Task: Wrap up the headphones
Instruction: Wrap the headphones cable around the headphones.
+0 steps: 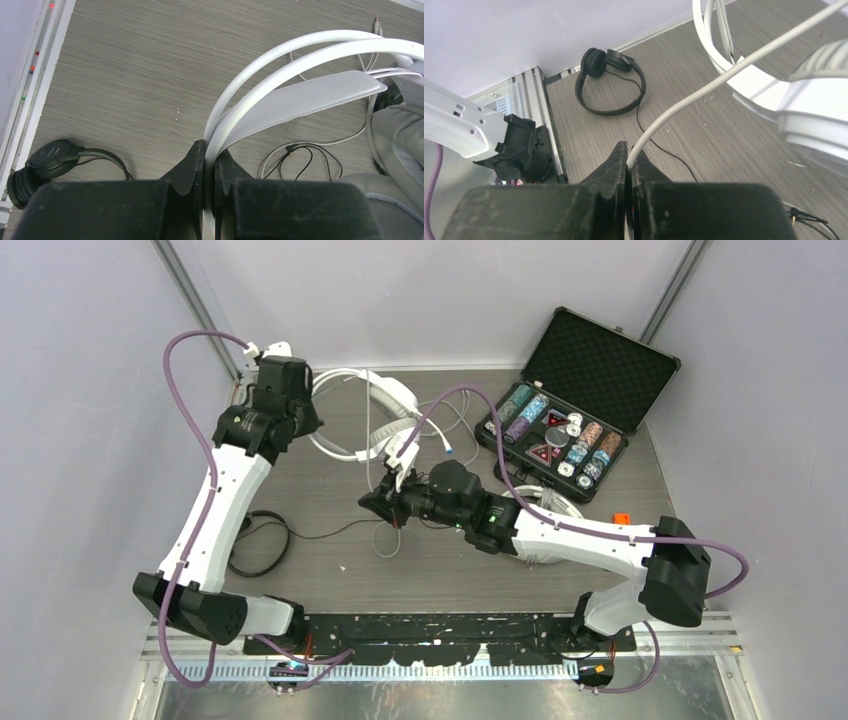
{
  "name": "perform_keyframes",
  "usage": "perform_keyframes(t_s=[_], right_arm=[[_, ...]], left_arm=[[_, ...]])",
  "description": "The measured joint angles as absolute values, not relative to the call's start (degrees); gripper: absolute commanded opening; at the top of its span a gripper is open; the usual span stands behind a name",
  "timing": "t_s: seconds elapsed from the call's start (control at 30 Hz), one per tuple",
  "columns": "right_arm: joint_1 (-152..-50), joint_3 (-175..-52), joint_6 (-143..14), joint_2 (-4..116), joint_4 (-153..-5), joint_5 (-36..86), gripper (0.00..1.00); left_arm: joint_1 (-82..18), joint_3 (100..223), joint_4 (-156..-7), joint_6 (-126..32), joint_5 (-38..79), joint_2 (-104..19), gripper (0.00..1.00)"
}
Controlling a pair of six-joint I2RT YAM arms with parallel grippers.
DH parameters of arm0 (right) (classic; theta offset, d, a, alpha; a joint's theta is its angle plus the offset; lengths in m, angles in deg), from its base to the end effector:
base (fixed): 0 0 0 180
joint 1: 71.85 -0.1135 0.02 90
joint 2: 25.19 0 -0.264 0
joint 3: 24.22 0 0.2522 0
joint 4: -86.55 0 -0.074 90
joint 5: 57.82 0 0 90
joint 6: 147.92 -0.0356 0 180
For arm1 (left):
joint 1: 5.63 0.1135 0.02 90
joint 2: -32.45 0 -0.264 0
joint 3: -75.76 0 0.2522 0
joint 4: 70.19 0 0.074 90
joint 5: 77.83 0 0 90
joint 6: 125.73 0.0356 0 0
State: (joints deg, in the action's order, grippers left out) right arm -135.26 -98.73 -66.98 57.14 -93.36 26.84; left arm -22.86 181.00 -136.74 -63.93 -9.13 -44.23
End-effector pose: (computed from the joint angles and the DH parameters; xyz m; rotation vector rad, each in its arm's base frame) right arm 0.1506 0.3082 0.3258 -0.8947 1.5813 1.0026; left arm 0.2571 -0.0662 0.4250 -0.4061 2.1436 -0.0324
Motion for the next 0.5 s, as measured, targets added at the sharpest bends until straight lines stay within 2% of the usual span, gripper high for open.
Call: perform_keyframes(t_s=[0.27,0.5], right_arm=[[-136.6,-99.3,-65.0,57.3,-94.2,29.0,0.0],[-139.6,-106.2,-63.9,63.1,-94.3,30.2,0.0]], left_arm=[[-22.2,175.1,-130.6,-65.6,-7.5,-41.6,0.0],[-22.2,172.9,-126.8,-67.3,-5.5,-40.4,0.0]])
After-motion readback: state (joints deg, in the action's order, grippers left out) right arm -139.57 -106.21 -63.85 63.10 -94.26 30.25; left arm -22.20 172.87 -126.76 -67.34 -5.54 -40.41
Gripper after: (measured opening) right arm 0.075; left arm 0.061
